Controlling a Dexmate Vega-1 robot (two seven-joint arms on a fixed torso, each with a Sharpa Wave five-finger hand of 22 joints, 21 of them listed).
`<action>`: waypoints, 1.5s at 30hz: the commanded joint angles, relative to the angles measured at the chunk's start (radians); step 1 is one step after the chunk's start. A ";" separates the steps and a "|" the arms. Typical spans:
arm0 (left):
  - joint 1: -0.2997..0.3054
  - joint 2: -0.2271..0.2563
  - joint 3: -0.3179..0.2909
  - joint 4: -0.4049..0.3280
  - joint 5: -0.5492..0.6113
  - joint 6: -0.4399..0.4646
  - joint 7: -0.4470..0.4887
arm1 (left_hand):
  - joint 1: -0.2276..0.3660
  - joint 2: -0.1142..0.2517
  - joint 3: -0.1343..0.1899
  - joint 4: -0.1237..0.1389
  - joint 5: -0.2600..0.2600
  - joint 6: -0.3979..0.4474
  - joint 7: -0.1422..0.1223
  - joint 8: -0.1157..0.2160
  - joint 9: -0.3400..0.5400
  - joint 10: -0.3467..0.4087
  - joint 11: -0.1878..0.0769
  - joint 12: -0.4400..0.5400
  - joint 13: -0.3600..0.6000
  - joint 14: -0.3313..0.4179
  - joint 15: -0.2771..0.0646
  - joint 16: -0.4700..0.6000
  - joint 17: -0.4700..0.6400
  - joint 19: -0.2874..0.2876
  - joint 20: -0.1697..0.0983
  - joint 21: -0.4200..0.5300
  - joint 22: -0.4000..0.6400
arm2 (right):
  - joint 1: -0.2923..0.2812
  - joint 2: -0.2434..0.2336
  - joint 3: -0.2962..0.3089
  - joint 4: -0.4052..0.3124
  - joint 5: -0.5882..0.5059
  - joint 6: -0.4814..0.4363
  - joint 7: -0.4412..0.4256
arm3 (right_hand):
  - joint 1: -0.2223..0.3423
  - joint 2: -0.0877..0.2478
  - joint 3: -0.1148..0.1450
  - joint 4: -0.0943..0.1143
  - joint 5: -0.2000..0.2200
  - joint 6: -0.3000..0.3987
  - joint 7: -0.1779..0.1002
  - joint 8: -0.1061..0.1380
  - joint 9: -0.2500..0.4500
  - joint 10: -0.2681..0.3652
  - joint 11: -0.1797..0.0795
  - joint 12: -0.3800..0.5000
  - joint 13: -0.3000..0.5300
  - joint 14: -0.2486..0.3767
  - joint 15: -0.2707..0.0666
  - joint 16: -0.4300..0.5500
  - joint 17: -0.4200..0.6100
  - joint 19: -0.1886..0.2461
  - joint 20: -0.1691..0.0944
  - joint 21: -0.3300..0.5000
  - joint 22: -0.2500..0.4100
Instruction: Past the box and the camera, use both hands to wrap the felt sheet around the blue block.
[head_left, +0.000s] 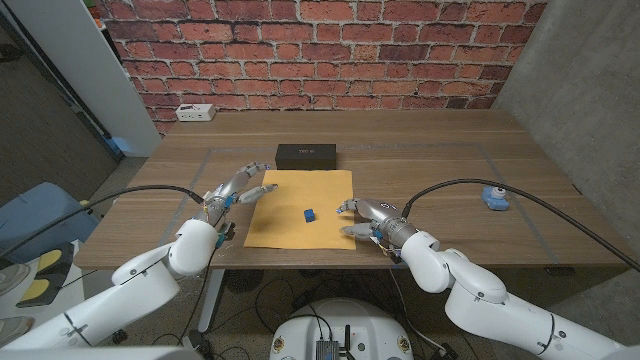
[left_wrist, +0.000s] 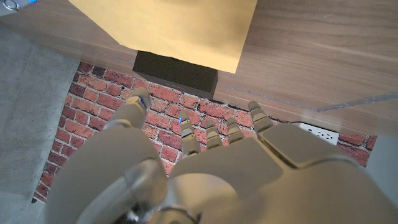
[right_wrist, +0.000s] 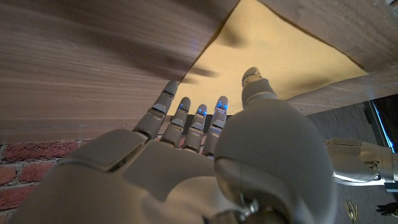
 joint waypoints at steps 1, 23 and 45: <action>0.088 0.060 -0.023 -0.208 0.010 0.212 -0.025 | 0.037 -0.004 -0.006 -0.002 0.009 0.021 -0.009 0.010 0.004 -0.014 -0.003 0.009 0.003 -0.018 0.010 0.003 0.001 -0.012 0.002 -0.005 0.000 | -0.059 -0.096 0.058 -0.058 0.076 0.040 0.027 | 0.019 0.000 0.003 -0.011 0.006 0.008 -0.004 0.008 0.002 -0.011 -0.004 0.005 0.002 -0.015 -0.063 -0.007 0.000 -0.007 0.001 -0.003 0.002; 0.051 0.166 0.068 -0.415 0.003 0.597 -0.102 | 0.190 -0.025 -0.037 0.006 0.035 -0.032 -0.031 -0.017 0.012 -0.118 0.017 -0.002 0.003 -0.158 0.038 -0.006 0.001 -0.124 0.006 -0.039 0.000 | -0.113 -0.131 0.076 -0.042 0.104 0.111 -0.001 | -0.042 -0.040 -0.040 0.004 0.016 -0.026 -0.008 -0.002 0.002 -0.056 -0.001 0.009 0.000 -0.060 -0.030 -0.035 -0.006 -0.044 0.020 -0.026 0.001; -0.306 0.122 0.662 -0.458 0.928 1.068 -0.801 | 0.276 0.002 -0.076 0.026 0.037 -0.058 -0.040 -0.014 0.027 -0.223 0.037 0.002 0.005 -0.305 0.066 -0.003 0.000 -0.305 0.008 -0.043 -0.003 | -0.128 -0.078 0.051 0.005 0.055 0.160 -0.060 | -0.008 -0.036 -0.033 -0.021 0.042 -0.046 -0.020 0.000 0.002 -0.095 -0.011 0.010 -0.002 -0.099 -0.021 -0.059 -0.012 -0.090 0.006 -0.050 0.000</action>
